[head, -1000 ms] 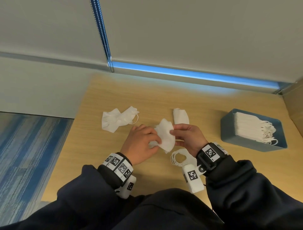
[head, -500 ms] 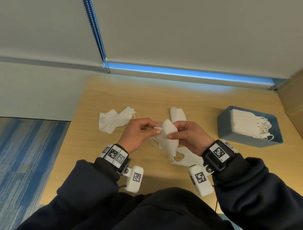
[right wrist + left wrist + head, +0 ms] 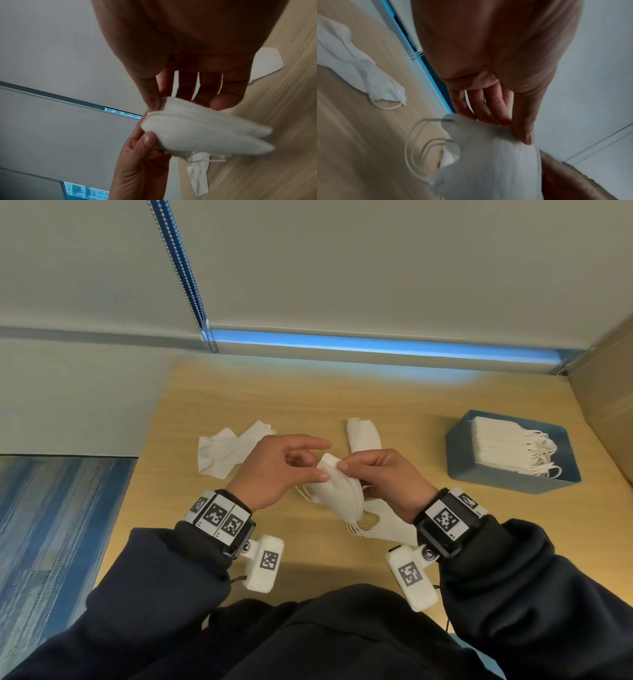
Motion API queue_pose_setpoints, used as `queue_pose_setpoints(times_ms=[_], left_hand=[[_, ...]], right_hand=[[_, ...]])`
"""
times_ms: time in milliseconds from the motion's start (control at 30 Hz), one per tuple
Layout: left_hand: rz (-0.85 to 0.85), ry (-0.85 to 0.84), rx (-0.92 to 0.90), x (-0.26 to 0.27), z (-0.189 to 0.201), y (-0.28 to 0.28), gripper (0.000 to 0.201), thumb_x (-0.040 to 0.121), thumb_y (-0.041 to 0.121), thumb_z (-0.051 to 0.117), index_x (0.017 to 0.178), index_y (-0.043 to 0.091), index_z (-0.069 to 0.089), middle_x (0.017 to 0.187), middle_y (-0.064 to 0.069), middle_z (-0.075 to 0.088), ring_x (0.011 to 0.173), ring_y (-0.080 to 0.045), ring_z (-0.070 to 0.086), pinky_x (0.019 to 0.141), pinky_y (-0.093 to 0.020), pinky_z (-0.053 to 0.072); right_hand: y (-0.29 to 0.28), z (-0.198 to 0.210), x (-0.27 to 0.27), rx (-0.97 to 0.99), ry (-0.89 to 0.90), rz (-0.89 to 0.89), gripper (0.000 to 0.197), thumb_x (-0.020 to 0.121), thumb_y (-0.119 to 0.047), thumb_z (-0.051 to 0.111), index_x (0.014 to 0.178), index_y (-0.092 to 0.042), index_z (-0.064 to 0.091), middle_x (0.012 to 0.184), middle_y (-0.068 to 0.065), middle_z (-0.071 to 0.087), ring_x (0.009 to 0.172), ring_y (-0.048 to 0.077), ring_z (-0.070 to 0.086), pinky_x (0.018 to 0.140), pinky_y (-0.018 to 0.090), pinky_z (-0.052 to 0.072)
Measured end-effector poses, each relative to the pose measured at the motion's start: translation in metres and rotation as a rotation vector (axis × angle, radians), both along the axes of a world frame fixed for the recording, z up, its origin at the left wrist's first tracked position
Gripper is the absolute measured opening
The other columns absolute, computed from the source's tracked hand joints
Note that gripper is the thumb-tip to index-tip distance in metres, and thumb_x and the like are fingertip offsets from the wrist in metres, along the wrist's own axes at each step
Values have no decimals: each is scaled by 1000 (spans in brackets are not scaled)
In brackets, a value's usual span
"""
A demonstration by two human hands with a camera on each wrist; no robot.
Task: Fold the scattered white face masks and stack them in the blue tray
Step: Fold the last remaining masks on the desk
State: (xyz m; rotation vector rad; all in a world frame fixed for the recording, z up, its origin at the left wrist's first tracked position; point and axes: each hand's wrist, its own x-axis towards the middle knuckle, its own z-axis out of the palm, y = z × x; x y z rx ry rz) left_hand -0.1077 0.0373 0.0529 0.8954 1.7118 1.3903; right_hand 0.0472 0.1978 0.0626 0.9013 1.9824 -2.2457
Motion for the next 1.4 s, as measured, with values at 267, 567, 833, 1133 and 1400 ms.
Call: queue_pose_setpoints(times_ms=[267, 567, 833, 1133, 1400], left_hand=[[108, 72, -13, -2, -17, 3, 14, 75, 21, 89, 81, 19, 78, 91, -1, 70, 85, -20, 68, 82, -51, 57], [62, -14, -65, 10, -9, 10, 12, 79, 15, 86, 89, 16, 79, 88, -7, 78, 88, -29, 75, 86, -48, 60], [112, -20, -81, 26, -7, 17, 17, 75, 13, 88, 86, 7, 77, 82, -15, 76, 71, -19, 68, 71, -36, 56], [128, -49, -93, 38, -5, 22, 12, 78, 14, 86, 84, 6, 78, 81, -11, 77, 73, -20, 70, 76, -40, 57], [136, -48, -89, 43, -6, 23, 12, 78, 16, 86, 80, 8, 78, 80, -10, 77, 72, -18, 68, 73, -39, 55]], right_hand=[[0, -5, 8, 88, 37, -106, 22, 80, -4, 82, 97, 6, 72, 93, 28, 74, 77, 34, 71, 70, 44, 56], [1, -10, 20, 85, 31, -185, 16, 84, -4, 78, 91, 9, 74, 88, 18, 76, 77, 27, 73, 66, 41, 59], [0, -10, 39, 60, 64, -224, 17, 86, -4, 76, 96, 9, 74, 95, 26, 74, 78, 24, 73, 66, 34, 60], [3, -10, 53, 49, 65, -232, 15, 84, -5, 79, 89, 8, 73, 88, 19, 76, 77, 26, 73, 69, 40, 61], [5, -11, 57, 51, 53, -217, 19, 80, 1, 80, 93, 11, 70, 93, 28, 73, 80, 32, 72, 75, 48, 62]])
